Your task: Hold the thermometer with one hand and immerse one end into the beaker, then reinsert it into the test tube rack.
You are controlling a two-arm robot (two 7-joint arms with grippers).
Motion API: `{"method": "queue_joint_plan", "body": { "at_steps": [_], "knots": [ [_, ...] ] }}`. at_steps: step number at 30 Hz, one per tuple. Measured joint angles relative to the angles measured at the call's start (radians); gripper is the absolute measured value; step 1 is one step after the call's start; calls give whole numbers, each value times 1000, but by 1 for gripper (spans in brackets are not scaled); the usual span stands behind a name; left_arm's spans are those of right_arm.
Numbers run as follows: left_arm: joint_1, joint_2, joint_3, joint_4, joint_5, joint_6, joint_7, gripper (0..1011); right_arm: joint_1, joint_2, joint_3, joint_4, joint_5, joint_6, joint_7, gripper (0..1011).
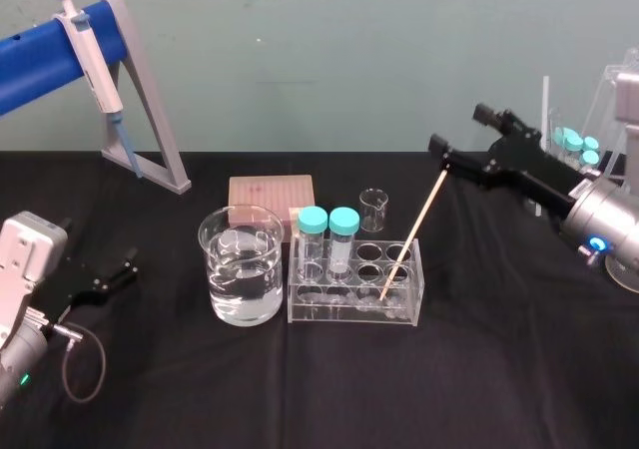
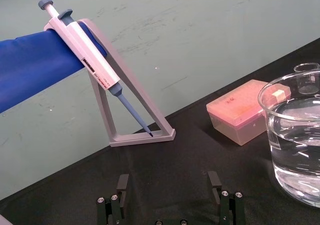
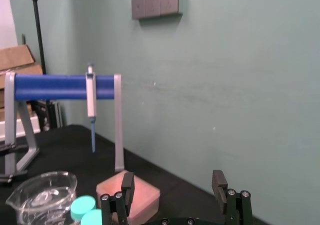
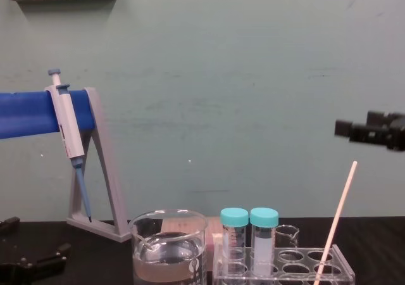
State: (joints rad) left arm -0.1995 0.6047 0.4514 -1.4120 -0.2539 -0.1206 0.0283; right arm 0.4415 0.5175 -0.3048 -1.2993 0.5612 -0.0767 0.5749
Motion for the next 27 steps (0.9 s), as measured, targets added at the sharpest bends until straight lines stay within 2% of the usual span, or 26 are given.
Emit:
{"method": "queue_joint_plan", "body": {
  "at_steps": [7, 11, 15, 17, 18, 21, 24, 27],
  "knots": [
    [0, 0, 0, 0, 0, 0, 0, 1004, -48, 31, 44, -97, 5, 11, -38, 1003],
    [0, 0, 0, 0, 0, 0, 0, 1004, -100, 54, 73, -151, 4, 26, -75, 1003],
    [0, 0, 0, 0, 0, 0, 0, 1004, -180, 62, 120, -195, -26, 31, -167, 1003],
    [0, 0, 0, 0, 0, 0, 0, 1004, -205, 56, 136, -204, -42, 28, -211, 1003],
    [0, 0, 0, 0, 0, 0, 0, 1004, -227, 45, 149, -209, -63, 22, -261, 1003],
    [0, 0, 0, 0, 0, 0, 0, 1004, -257, 12, 162, -207, -107, 12, -346, 1003],
    [0, 0, 0, 0, 0, 0, 0, 1003, -261, -27, 154, -177, -135, 6, -384, 1003],
    [0, 0, 0, 0, 0, 0, 0, 1004, -249, -70, 133, -124, -152, -1, -393, 1003]
  ]
}}
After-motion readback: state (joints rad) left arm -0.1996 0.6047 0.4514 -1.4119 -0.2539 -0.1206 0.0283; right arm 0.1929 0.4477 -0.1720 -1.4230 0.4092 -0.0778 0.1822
